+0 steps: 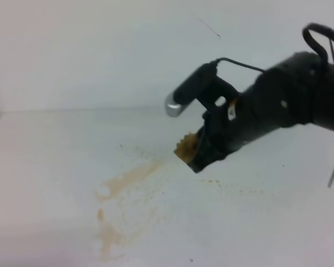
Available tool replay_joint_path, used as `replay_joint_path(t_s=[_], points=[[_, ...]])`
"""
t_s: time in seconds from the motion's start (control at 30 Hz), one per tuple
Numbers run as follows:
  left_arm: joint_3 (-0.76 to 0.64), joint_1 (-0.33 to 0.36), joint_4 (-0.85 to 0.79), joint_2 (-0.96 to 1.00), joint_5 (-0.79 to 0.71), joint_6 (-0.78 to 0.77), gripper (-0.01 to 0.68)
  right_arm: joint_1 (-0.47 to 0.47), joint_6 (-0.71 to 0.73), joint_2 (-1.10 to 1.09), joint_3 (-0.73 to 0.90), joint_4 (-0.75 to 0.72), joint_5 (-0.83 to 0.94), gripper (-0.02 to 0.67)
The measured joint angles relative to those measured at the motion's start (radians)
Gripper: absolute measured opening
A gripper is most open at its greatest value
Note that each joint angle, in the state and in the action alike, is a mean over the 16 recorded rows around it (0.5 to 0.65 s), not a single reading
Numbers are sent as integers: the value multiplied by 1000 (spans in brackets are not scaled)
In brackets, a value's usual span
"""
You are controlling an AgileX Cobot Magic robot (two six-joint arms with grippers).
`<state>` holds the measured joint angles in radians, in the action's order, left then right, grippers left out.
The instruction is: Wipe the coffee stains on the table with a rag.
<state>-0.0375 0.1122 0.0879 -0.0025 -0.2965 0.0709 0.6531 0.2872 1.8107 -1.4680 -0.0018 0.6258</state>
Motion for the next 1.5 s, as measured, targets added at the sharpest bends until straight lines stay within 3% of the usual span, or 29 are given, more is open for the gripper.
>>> replay_joint_path(t_s=[0.17, 0.33, 0.53, 0.8, 0.97, 1.33, 1.43, 1.5], points=[[0, 0, 0, 0, 0, 0, 1, -21, -24, -48, 199, 4, -164, 4], [0, 0, 0, 0, 0, 0, 1, -33, -59, -23, 289, 9, -302, 4], [0, 0, 0, -2, 0, 0, 1, -34, -90, 75, 268, 14, -378, 4], [0, 0, 0, 0, 0, 0, 1, -34, -126, 196, 174, -5, -345, 21], [0, 0, 0, 0, 0, 0, 1, -34, -133, 225, 132, -21, -283, 119], [7, 0, 0, 2, 0, 0, 1, -34, -120, 91, 124, -42, -206, 465], [7, 0, 0, 2, 0, 0, 1, -34, -109, 13, 124, -56, -155, 494], [7, 0, 0, 2, 0, 0, 1, -34, -102, -45, 124, -70, -110, 466]])
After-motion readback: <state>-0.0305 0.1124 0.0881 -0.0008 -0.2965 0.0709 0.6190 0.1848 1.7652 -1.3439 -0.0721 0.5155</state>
